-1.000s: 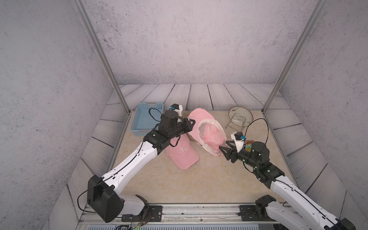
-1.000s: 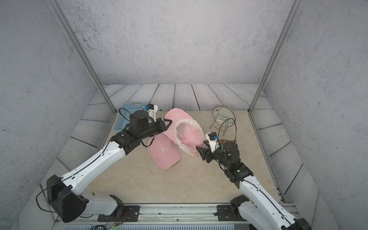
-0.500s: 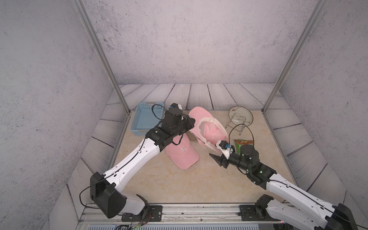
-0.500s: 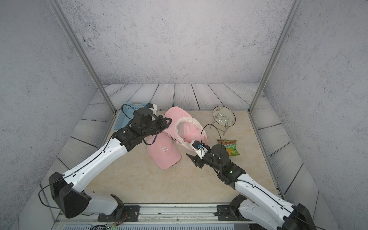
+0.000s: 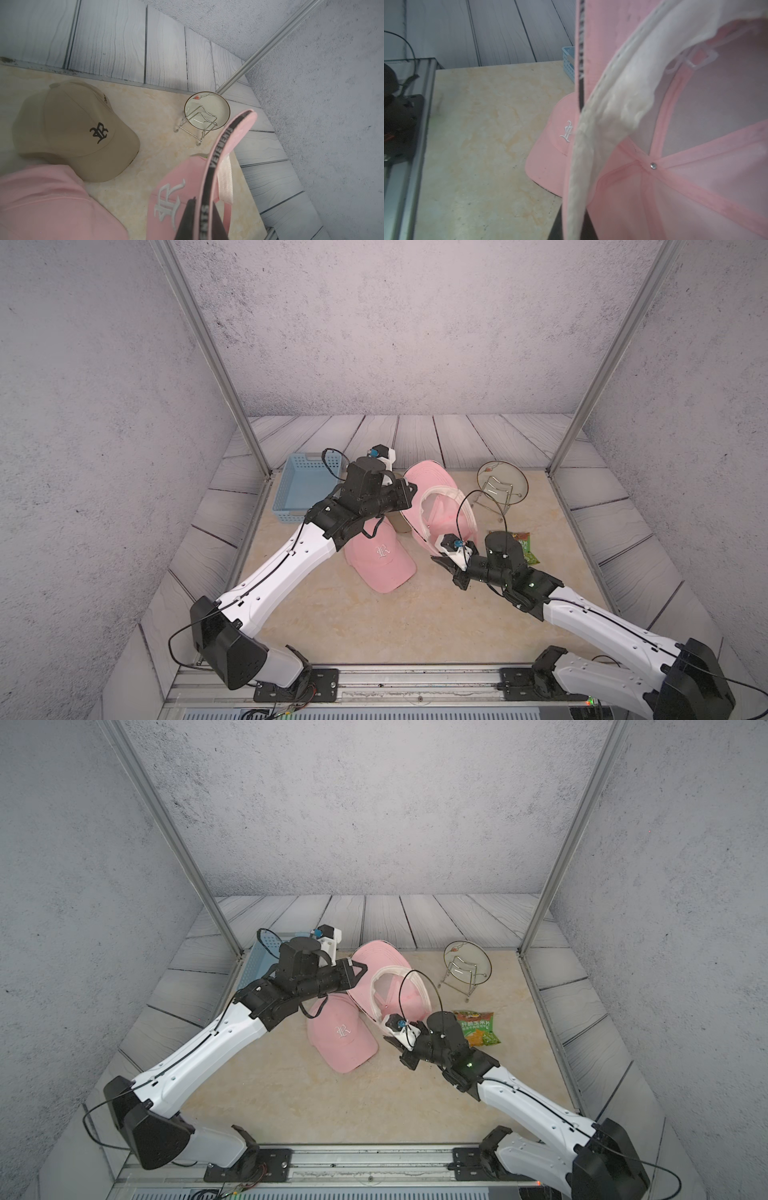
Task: Turn the baseball cap inside out
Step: Turn over the baseball cap.
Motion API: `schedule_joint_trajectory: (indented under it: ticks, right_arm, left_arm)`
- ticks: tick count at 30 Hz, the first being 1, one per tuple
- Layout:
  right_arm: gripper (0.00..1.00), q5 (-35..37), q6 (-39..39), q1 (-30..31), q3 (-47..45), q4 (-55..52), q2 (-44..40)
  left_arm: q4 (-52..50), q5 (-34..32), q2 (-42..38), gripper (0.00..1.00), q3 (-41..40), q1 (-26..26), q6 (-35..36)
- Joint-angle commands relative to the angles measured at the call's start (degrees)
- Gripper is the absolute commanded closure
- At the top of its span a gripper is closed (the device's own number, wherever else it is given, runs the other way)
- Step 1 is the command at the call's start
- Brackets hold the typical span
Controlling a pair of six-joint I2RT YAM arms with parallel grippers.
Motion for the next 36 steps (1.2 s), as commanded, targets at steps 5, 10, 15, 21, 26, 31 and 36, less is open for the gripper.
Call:
schedule_joint_trajectory:
  ticks: [5, 10, 15, 21, 26, 31, 36]
  right_arm:
    - [0.93, -12.6, 1.7, 0.2, 3.6, -12.7, 2.1]
    - [0.72, -10.8, 4.8, 0.2, 3.1, -11.9, -0.4]
    - [0.46, -5.0, 8.5, 0.1, 2.2, -8.1, -6.3]
    - [0.44, 4.5, 14.1, 0.2, -0.1, -0.9, -10.2]
    - [0.43, 14.9, 25.2, 0.2, 2.5, -3.8, -13.2]
    - [0.41, 13.8, 39.6, 0.2, 8.3, -10.2, -14.5]
    - [0.41, 9.4, 50.1, 0.2, 16.2, -13.2, -11.0]
  left_arm:
    - [1.6, 4.4, -1.4, 1.0, 2.1, -0.3, 21.8]
    - [1.6, 8.4, -2.1, 1.0, 1.1, -0.3, 28.2]
    - [4.4, 10.5, -3.4, 1.0, -2.5, -0.3, 28.1]
    - [7.2, 14.0, -3.4, 1.0, -4.1, -0.3, 26.1]
    - [4.6, 4.1, -3.6, 1.0, -3.8, -0.7, 29.9]
    - [12.0, -8.7, -4.2, 1.0, -7.3, -2.5, 38.8]
    - [25.8, -16.5, -3.3, 1.0, -12.1, -5.2, 50.5]
